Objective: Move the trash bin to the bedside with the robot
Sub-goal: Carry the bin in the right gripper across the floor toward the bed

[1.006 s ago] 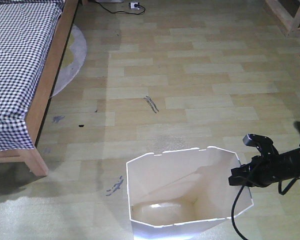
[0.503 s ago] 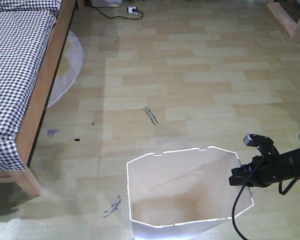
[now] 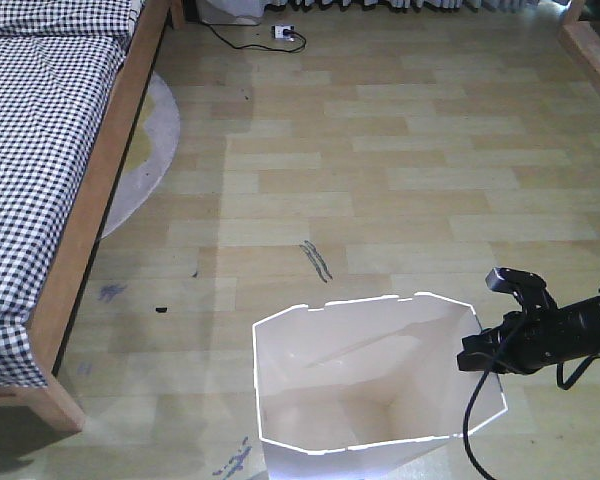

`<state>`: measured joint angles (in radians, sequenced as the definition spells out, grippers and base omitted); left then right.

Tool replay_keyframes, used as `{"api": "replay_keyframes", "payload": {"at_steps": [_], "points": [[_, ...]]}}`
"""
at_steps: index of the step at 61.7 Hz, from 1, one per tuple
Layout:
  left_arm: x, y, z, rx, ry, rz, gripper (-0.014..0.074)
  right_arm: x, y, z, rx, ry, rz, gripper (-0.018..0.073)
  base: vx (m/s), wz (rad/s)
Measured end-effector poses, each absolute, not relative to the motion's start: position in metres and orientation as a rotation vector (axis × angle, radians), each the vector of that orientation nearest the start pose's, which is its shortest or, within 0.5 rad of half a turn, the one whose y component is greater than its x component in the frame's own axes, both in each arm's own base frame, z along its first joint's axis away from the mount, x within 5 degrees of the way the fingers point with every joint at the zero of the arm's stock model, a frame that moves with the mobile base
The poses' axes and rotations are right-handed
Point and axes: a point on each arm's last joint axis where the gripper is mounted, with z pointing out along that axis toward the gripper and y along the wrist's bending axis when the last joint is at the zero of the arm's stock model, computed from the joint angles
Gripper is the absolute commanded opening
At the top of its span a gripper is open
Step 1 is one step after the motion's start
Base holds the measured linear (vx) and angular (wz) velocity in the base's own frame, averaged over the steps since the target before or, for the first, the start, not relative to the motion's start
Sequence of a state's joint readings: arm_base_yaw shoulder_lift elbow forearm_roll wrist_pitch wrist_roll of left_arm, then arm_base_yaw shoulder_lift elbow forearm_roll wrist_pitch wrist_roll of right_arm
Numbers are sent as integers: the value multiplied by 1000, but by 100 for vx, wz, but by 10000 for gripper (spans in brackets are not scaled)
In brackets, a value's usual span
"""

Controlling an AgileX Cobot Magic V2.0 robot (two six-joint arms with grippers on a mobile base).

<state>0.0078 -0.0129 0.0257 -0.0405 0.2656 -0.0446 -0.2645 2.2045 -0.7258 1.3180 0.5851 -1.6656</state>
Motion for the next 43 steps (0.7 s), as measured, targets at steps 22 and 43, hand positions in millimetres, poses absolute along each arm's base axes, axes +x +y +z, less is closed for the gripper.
{"api": "replay_keyframes", "payload": {"at_steps": [22,43], "points": [[55,-1,181,-73,1761,-64,-6,269,-22,8,-192,2838,773,-3,23,3],[55,-1,181,-73,1761,-64,-6,269,-22,8,-192,2838,773,-3,21,-3]]}}
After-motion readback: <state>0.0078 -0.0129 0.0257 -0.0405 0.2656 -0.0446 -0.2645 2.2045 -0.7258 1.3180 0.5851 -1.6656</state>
